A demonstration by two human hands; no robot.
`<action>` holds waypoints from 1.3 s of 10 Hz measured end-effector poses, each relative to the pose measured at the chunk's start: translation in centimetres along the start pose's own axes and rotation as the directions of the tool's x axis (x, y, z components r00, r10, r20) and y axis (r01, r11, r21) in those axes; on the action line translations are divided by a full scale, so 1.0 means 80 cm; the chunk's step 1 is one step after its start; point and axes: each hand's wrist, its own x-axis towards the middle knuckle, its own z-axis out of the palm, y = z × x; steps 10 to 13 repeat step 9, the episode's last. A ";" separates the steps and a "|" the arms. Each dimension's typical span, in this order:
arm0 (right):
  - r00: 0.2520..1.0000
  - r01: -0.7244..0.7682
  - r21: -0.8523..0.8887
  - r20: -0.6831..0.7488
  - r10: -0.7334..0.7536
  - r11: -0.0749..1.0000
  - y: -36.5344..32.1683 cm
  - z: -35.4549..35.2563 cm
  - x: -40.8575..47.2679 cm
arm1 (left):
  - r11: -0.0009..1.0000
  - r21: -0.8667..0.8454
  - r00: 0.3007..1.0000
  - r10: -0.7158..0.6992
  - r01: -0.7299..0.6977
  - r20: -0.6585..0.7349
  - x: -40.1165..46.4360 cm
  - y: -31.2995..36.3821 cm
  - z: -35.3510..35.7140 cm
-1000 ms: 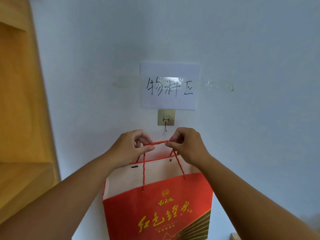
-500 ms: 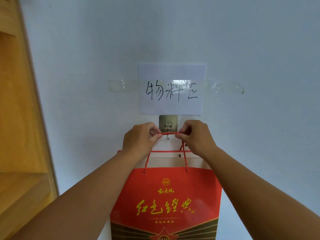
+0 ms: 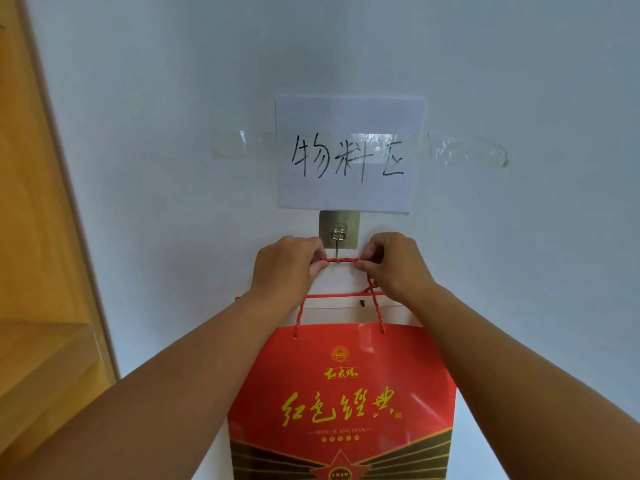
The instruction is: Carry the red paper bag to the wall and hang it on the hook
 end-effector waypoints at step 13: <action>0.991 0.024 -0.142 -0.126 -0.042 0.990 -0.018 -0.053 -0.161 | 0.990 -0.062 0.967 0.141 -0.131 0.213 -0.317 0.029 -0.005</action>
